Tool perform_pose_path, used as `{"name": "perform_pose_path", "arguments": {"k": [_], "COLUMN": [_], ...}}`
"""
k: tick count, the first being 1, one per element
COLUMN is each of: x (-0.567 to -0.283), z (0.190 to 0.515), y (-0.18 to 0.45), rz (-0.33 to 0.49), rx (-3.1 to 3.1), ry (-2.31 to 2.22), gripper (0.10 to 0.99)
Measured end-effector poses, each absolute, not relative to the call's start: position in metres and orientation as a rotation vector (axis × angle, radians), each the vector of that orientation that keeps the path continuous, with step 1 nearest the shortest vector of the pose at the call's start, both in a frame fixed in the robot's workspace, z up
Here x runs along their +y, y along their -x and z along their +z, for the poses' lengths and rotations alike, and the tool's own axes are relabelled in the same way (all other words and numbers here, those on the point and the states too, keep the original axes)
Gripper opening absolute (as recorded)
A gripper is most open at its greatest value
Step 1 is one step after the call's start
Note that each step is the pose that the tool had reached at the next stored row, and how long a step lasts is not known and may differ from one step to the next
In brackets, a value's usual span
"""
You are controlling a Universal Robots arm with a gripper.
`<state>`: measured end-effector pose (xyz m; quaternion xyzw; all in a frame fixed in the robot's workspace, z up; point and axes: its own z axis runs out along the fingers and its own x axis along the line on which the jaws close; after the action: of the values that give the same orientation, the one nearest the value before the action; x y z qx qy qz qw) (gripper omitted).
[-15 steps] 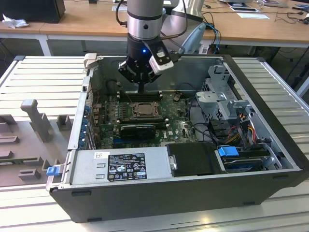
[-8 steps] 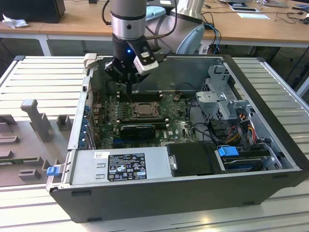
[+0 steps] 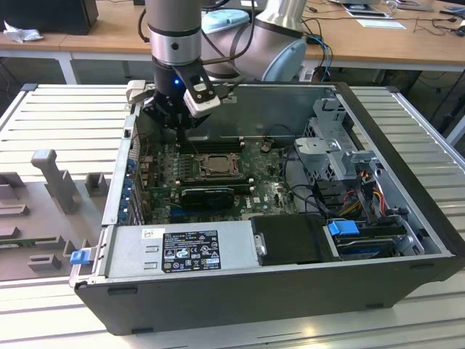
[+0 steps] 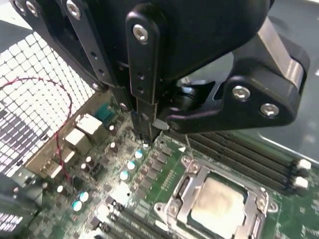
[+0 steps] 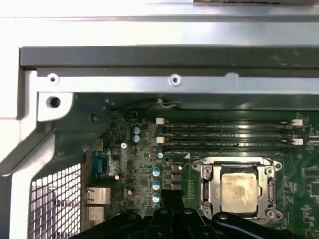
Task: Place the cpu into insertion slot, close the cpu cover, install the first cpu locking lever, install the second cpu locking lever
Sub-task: 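Install the first cpu locking lever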
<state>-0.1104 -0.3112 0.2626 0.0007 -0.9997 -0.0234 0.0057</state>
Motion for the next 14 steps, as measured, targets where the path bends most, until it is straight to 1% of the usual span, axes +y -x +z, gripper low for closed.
{"name": "perform_pose_path", "arguments": {"k": [3,7,14], "x": [-0.306,-0.288,-0.287], "z": [0.259,0.256,0.254], "y": [0.113,0.112,0.073], "rz": [-0.078,-0.078,-0.078], "rx": [-3.129,-3.129,-3.128], "ry": [-0.004,-0.005,-0.005], "gripper": [0.106,0.106,0.106]}}
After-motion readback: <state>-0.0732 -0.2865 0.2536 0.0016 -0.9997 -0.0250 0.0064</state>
